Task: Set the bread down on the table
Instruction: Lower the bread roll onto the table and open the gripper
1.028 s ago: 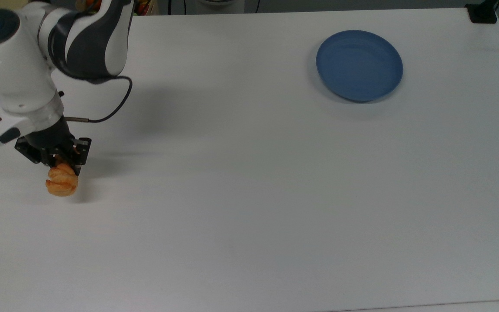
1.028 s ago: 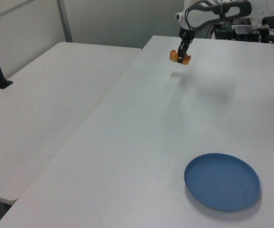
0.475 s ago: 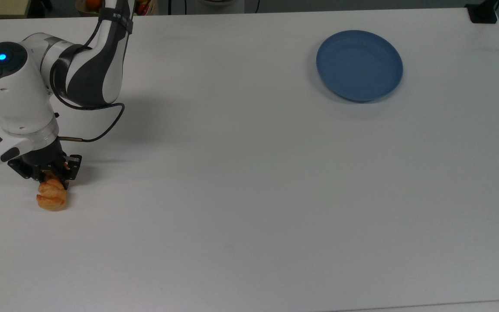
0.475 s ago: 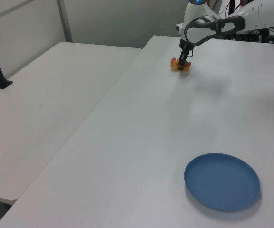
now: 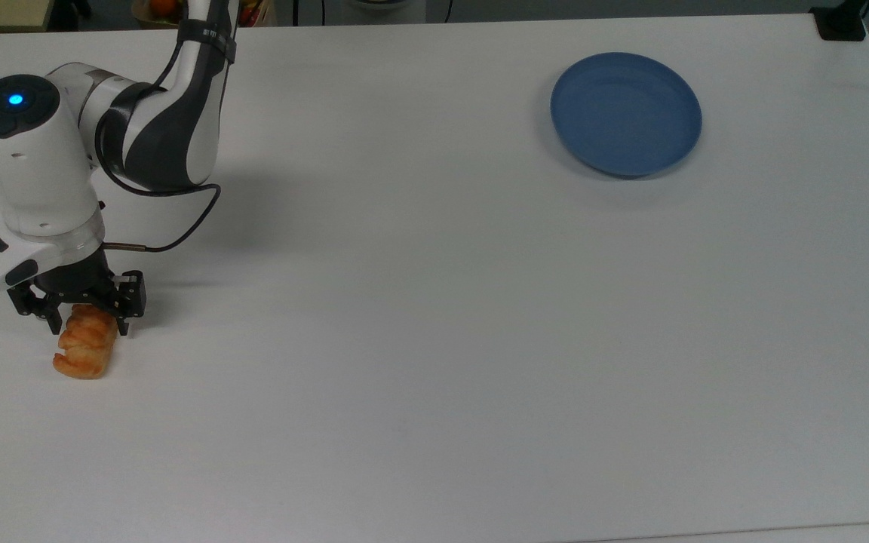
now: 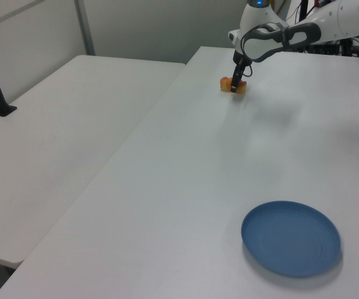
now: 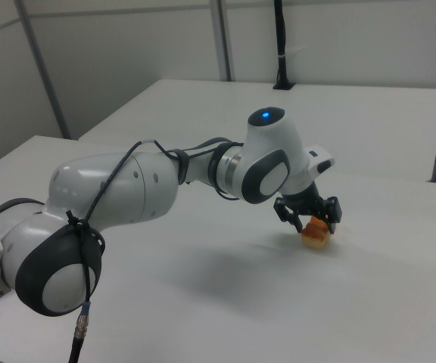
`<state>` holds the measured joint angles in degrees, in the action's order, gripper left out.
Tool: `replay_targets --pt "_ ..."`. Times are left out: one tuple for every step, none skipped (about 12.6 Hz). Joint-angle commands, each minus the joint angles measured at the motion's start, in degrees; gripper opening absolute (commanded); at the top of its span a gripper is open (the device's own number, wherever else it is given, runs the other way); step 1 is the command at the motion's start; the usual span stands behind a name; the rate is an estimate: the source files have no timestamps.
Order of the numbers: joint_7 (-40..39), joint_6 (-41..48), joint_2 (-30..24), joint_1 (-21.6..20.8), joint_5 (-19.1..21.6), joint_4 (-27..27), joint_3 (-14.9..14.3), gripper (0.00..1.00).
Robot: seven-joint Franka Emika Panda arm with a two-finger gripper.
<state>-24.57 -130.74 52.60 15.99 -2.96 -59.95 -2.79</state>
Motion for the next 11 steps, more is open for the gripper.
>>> replay_targets --pt "-0.30 -2.06 -0.83 -0.34 -1.96 -1.57 0.15 1.00" --pt "-0.22 -1.80 -2.66 -0.34 -1.96 -2.18 0.24 1.00" --pt "-0.13 -1.80 -6.07 -0.43 -1.87 -5.32 0.41 1.00" --pt "-0.13 -1.71 -10.11 -0.52 -1.35 -8.40 0.42 1.00" --pt "-0.04 -1.10 -13.45 -1.39 -1.08 -10.25 0.50 1.00" --pt "0.74 -0.57 -17.40 -2.79 -1.08 -13.84 0.33 1.00" --pt "2.23 0.57 -20.66 -3.07 -1.08 -16.40 0.42 1.00" --pt "5.12 3.45 -24.87 -3.33 -0.99 -19.04 0.42 1.00" --pt "7.67 6.70 -26.91 -4.03 -0.99 -19.41 0.42 1.00" --pt "13.00 13.08 -29.37 -5.52 -0.90 -19.07 0.42 1.00" --pt "18.97 18.45 -32.09 -7.01 -0.90 -19.24 0.42 1.00"
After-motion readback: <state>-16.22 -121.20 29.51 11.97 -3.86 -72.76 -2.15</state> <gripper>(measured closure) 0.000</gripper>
